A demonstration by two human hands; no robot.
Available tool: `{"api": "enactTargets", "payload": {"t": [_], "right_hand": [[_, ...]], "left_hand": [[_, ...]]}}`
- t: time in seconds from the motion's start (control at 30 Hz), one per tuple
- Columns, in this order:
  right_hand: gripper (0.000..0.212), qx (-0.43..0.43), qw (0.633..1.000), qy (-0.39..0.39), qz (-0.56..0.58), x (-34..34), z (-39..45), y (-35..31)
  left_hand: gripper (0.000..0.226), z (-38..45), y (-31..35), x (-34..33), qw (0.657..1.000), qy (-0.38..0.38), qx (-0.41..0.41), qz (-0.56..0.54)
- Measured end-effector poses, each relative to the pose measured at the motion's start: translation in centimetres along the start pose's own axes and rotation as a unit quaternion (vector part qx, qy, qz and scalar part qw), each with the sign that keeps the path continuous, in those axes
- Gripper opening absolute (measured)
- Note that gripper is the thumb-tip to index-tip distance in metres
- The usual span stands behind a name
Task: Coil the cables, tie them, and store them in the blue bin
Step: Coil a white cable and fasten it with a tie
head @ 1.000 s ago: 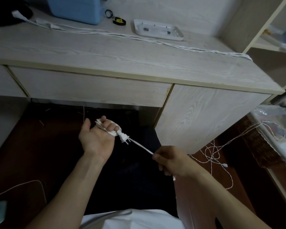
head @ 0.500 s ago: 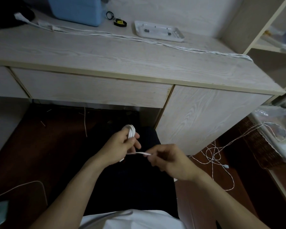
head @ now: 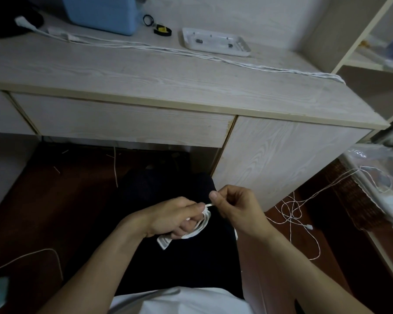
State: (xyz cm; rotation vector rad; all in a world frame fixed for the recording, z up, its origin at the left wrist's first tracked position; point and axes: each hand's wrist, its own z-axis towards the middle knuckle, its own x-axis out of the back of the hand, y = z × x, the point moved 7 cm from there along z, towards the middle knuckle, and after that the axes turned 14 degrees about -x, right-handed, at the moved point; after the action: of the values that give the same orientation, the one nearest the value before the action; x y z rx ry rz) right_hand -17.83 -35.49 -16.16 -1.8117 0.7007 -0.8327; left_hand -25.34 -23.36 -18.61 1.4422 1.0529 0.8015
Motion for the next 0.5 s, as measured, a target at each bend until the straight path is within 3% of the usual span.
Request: {"api": "enactTargets", "payload": {"t": [0.13, 0.23, 0.37, 0.43, 0.5], "right_hand": [[0.044, -0.016, 1.0, 0.005, 0.006, 0.2, 0.0, -0.2], [0.039, -0.029, 0.999, 0.016, 0.004, 0.9, 0.0, -0.3], [0.045, -0.062, 0.998, 0.005, -0.006, 1.2, -0.1, 0.1], [0.042, -0.083, 0.996, -0.026, -0.018, 0.9, -0.1, 0.5], [0.03, -0.097, 0.992, -0.05, -0.067, 0.4, -0.1, 0.8]], "left_hand": [[0.04, 0.2, 0.3, 1.3, 0.989, 0.096, -0.047, -0.106], [0.04, 0.2, 0.4, 2.5, 0.952, 0.182, -0.084, -0.232], [0.04, 0.0, 0.4, 4.9, 0.832, 0.302, -0.146, -0.442], [0.043, -0.3, 0.2, 6.2, 0.772, 0.352, -0.18, -0.497], [0.046, -0.5, -0.1, 6.6, 0.735, 0.378, -0.199, -0.527]]}}
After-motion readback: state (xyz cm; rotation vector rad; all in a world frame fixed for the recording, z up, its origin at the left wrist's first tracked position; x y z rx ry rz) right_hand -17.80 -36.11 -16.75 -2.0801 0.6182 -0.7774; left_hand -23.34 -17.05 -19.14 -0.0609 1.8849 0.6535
